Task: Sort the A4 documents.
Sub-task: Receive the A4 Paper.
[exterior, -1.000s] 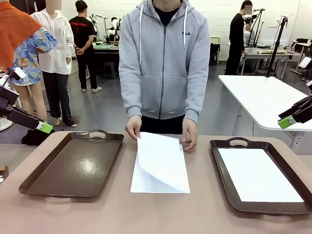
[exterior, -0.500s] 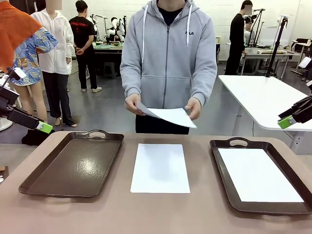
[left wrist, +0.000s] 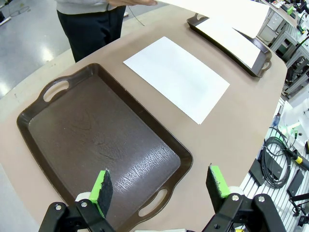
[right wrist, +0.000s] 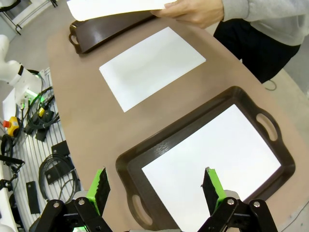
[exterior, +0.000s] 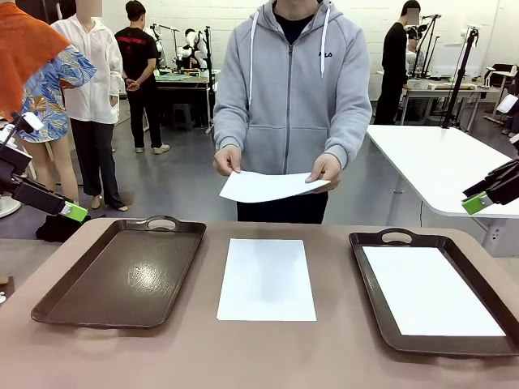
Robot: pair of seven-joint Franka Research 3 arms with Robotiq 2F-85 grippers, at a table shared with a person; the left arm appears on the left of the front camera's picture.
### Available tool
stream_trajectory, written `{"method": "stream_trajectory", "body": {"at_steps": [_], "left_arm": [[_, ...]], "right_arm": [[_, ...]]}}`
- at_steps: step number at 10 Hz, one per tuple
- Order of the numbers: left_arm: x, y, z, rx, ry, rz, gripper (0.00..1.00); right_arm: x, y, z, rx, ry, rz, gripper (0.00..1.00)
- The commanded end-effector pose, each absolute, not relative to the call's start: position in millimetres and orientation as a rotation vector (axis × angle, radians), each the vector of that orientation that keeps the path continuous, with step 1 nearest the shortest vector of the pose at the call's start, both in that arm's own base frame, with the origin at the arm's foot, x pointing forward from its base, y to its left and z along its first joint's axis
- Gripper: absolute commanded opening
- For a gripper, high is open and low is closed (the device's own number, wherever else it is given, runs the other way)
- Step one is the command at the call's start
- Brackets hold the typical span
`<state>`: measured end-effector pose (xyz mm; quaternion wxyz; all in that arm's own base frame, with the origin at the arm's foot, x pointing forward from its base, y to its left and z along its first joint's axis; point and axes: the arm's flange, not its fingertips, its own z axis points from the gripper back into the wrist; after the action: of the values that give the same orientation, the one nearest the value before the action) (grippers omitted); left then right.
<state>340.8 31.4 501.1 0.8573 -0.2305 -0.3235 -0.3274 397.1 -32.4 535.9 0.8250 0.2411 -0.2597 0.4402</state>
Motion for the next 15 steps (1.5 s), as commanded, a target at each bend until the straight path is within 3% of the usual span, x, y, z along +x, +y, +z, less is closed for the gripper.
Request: {"method": "stream_trajectory", "body": {"at_steps": [1,15], "left_arm": [[341.5,32.5,500.5,-0.501,-0.692,-0.697,1.00],[341.5,32.5,500.5,-0.501,-0.692,-0.697,1.00]], "right_arm": [[397.1,-32.4,535.5,0.515,-0.550,0.938,1.00],[397.1,-32.4,535.5,0.515,-0.550,0.938,1.00]]}}
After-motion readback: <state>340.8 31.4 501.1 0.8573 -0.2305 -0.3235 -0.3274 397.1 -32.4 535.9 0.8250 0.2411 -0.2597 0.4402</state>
